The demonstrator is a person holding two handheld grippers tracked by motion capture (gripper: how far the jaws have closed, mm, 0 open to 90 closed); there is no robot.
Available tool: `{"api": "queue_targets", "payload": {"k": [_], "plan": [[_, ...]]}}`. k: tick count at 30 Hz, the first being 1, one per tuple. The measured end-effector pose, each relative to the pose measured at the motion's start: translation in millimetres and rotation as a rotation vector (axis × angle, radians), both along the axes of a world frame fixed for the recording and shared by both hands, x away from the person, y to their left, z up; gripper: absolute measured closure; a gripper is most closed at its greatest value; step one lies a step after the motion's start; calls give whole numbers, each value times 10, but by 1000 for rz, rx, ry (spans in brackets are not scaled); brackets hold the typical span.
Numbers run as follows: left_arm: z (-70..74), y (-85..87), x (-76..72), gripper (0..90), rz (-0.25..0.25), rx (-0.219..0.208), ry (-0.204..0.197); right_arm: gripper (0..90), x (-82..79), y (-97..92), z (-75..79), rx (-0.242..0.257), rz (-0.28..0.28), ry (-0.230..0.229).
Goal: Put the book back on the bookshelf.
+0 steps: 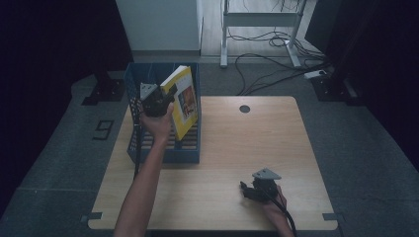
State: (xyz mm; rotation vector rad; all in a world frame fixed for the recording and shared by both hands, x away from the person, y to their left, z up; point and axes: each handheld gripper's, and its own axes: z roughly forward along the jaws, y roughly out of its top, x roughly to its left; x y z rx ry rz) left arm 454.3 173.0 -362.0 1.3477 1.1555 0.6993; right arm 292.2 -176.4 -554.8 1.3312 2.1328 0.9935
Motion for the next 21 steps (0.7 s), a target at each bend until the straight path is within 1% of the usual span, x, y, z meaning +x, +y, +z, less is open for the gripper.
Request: {"api": "queue_targets", "payload": {"k": [3, 6, 12, 18, 21], "plan": [[-4, 0, 12, 757, 13, -7, -6, 287, 0, 0, 0, 0, 0, 0], [-5, 14, 23, 757, 24, -11, -2, 288, -1, -1, 0, -1, 0, 0], [-15, 26, 39, 757, 42, -3, -4, 288, -5, -6, 1, 1, -3, 2], [-47, -26, 75, 757, 49, 2, -8, 288, -7, -9, 1, 1, -4, 2], [-90, -76, 118, 757, 52, 10, 0, 288, -9, -13, 1, 2, -5, 3]]}}
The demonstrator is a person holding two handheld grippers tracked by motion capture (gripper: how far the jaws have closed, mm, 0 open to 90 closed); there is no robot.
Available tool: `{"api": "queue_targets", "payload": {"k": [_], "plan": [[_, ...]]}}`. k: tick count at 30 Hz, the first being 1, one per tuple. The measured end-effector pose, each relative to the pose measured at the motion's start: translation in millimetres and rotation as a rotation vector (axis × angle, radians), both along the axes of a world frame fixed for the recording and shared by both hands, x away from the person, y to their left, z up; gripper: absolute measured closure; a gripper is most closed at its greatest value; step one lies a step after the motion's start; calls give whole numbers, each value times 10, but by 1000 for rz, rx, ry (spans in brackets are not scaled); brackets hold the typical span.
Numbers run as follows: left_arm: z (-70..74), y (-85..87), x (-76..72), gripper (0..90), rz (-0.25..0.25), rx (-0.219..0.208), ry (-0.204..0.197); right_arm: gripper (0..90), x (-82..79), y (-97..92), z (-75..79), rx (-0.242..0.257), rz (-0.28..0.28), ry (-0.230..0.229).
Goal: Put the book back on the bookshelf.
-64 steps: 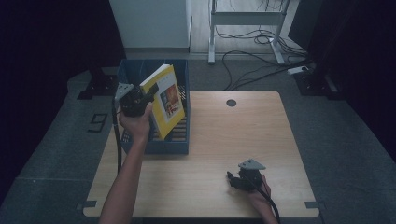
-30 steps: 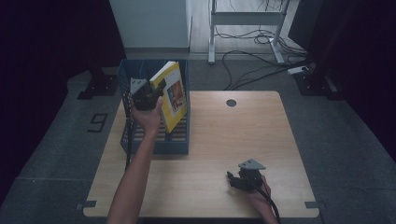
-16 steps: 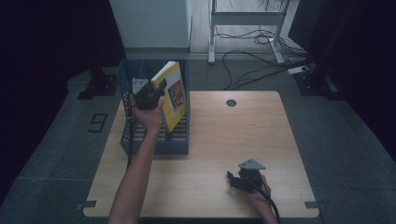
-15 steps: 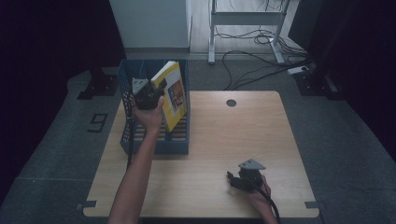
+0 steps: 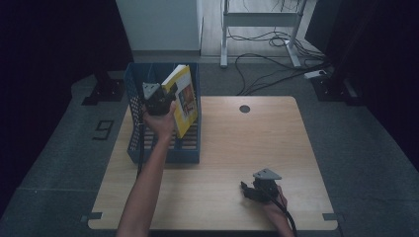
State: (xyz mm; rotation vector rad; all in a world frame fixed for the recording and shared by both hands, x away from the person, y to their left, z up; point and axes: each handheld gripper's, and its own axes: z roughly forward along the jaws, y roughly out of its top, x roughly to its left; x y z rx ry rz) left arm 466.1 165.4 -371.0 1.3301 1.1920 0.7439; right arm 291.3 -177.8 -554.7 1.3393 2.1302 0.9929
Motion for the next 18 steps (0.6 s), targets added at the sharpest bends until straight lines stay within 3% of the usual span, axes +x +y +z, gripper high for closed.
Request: {"api": "queue_targets", "payload": {"k": [18], "plan": [[-90, -15, 38, 757, 21, 6, -3, 288, -12, -15, 0, -1, -4, 0]]}}
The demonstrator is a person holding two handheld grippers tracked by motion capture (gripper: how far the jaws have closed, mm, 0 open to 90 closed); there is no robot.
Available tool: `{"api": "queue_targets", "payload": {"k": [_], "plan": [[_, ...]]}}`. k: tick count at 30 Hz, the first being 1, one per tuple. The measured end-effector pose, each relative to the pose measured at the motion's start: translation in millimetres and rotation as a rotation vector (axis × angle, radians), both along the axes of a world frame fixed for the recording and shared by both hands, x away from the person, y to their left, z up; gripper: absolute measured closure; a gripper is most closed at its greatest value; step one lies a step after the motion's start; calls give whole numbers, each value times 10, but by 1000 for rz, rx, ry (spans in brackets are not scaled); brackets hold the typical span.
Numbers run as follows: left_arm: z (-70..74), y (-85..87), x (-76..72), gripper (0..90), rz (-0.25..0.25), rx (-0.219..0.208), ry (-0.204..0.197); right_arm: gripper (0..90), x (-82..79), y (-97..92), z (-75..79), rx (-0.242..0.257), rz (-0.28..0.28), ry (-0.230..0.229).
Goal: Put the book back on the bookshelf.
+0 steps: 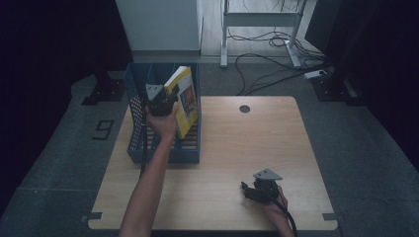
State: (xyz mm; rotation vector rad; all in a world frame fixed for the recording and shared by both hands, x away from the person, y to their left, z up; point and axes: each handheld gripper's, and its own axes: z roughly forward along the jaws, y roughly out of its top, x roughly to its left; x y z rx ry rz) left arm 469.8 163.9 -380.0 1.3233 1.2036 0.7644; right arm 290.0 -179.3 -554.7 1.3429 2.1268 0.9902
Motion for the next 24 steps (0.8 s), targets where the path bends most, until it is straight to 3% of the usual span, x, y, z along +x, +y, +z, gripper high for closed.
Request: {"api": "queue_targets", "payload": {"k": [5, 9, 24], "plan": [[-4, 5, -18, 756, 7, 20, -4, 288, 0, 0, 0, 0, 0, 0], [-37, -13, -2, 756, 6, -3, 2, 288, 0, 0, 0, -1, 0, -1], [-235, -89, 65, 756, 3, 12, 28, 288, -6, -3, 0, -2, -2, -1]]}}
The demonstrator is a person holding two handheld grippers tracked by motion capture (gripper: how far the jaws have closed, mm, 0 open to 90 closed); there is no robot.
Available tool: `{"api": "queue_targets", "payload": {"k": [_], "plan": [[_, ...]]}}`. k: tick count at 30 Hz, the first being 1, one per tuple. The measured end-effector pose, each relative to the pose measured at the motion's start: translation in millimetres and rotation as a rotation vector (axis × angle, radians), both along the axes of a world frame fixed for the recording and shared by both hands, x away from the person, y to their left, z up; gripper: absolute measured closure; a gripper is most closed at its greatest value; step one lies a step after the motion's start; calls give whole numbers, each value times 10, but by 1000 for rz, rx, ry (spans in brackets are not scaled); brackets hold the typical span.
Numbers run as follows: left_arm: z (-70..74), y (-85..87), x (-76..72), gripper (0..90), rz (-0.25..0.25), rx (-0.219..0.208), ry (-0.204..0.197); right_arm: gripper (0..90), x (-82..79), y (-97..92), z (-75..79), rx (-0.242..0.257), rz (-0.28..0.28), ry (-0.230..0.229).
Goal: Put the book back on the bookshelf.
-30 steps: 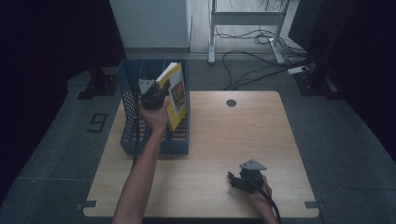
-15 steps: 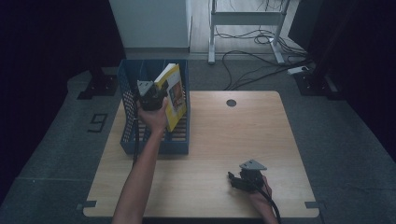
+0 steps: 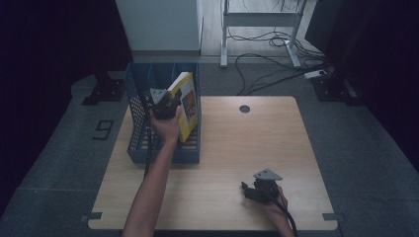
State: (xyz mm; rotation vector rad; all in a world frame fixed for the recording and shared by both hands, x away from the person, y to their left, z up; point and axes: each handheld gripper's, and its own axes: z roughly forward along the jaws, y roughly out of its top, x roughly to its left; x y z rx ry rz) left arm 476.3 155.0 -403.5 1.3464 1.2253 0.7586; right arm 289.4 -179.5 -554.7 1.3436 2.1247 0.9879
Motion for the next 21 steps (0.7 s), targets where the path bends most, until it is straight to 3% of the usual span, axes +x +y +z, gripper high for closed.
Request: {"api": "queue_targets", "payload": {"k": [18, 21], "plan": [[-101, 68, -148, 756, -4, -4, -10, 288, -10, -1, 0, 1, -2, 0], [-102, 68, -148, 755, 3, 14, -11, 288, -10, -1, 0, 1, -2, 0]]}}
